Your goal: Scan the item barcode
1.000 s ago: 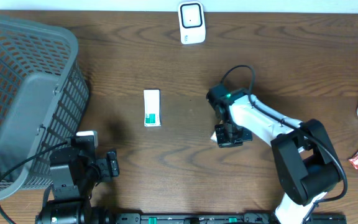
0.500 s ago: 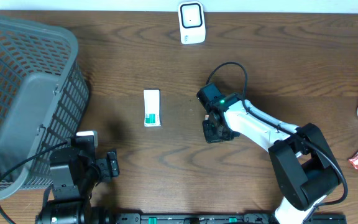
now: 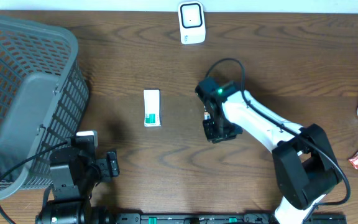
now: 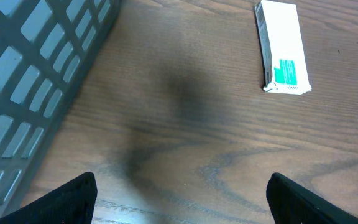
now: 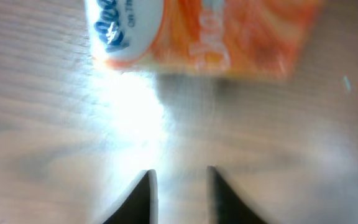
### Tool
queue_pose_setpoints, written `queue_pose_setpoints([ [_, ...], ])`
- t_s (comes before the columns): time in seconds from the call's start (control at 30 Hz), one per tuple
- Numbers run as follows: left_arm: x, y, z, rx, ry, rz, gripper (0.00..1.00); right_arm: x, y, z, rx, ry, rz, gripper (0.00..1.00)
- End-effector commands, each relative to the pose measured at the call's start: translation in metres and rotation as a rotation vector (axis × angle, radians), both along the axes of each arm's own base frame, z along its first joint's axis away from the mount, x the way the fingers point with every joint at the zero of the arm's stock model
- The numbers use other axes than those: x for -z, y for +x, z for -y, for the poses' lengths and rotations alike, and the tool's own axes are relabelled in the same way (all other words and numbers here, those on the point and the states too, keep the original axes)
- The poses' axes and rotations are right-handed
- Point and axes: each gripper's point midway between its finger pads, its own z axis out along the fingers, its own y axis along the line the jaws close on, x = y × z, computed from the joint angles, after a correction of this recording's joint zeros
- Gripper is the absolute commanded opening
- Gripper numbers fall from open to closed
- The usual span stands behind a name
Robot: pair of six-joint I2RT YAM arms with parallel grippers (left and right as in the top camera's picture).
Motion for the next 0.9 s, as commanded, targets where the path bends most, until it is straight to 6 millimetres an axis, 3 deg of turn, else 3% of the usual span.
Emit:
queue_pose_setpoints([
  [0.0,-0.001,0.000,0.002,0.019,0.003,0.003,0.88,-0.041,0.010,-0.015,0.060,0.058,0.054,0.99],
  [0.13,-0.001,0.000,0.002,0.019,0.003,0.003,0.88,-0.061,0.032,-0.027,0.057,0.122,0.166,0.99],
  [0.3,-0.001,0.000,0.002,0.019,0.003,0.003,0.88,-0.060,0.060,-0.035,0.042,0.146,0.289,0.99],
  [0.4,-0.001,0.000,0.002,0.019,0.003,0.003,0.88,-0.054,0.070,-0.027,0.052,0.099,0.343,0.99],
  [0.53,-0.001,0.000,0.002,0.019,0.003,0.004,0.88,-0.041,0.074,-0.015,0.048,0.030,0.373,0.99],
  [0.87,-0.001,0.000,0.002,0.019,0.003,0.003,0.88,-0.018,0.077,-0.016,-0.003,0.018,0.357,0.99],
])
